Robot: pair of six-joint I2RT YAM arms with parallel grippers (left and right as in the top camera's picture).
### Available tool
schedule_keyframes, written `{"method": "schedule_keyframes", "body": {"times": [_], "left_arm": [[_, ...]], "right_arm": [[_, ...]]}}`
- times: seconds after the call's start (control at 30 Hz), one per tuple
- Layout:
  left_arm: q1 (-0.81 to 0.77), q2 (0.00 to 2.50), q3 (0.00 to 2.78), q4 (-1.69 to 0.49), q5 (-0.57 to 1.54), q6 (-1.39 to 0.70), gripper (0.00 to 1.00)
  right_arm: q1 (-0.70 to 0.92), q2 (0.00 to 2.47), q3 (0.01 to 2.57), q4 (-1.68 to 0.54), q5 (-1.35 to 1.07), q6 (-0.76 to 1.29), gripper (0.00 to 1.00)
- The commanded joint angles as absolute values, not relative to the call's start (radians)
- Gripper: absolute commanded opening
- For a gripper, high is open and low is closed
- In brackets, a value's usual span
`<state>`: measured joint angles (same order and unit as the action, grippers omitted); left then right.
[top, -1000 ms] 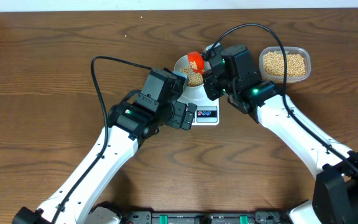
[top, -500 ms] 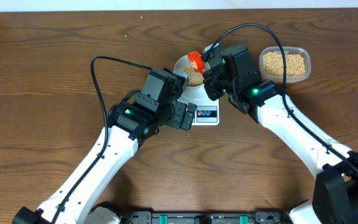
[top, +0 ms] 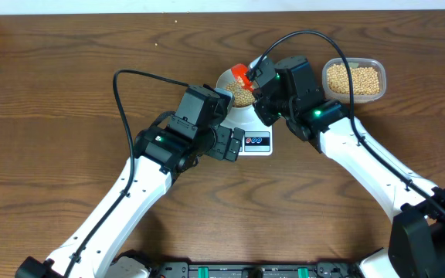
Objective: Scoop item into bowl and weigh 50g on scale
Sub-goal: 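Keep tilting the scoop over the bowl to pour more chickpeas, then carry the red scoop right back to the chickpea tub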
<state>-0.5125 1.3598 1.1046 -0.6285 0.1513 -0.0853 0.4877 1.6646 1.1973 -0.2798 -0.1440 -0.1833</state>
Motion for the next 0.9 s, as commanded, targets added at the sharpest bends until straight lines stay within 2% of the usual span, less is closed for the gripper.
{"method": "schedule_keyframes", "body": {"times": [0.0, 0.23, 0.7, 0.87], "left_arm": [[-0.514, 1.365, 1.097, -0.632, 0.146, -0.088, 0.97], [-0.514, 1.365, 1.097, -0.632, 0.146, -0.088, 0.97], [-0.514, 1.365, 1.097, -0.632, 0.146, -0.088, 0.98], [-0.514, 1.365, 1.097, -0.632, 0.146, -0.088, 0.98]], "right_arm": [[0.503, 1.64, 1.198, -0.282, -0.141, -0.265, 0.01], [0.509, 1.64, 1.198, -0.282, -0.141, -0.302, 0.01], [0.511, 1.64, 1.198, -0.3, -0.14, -0.571, 0.01], [0.511, 1.64, 1.198, -0.307, -0.141, -0.571, 0.01]]}}
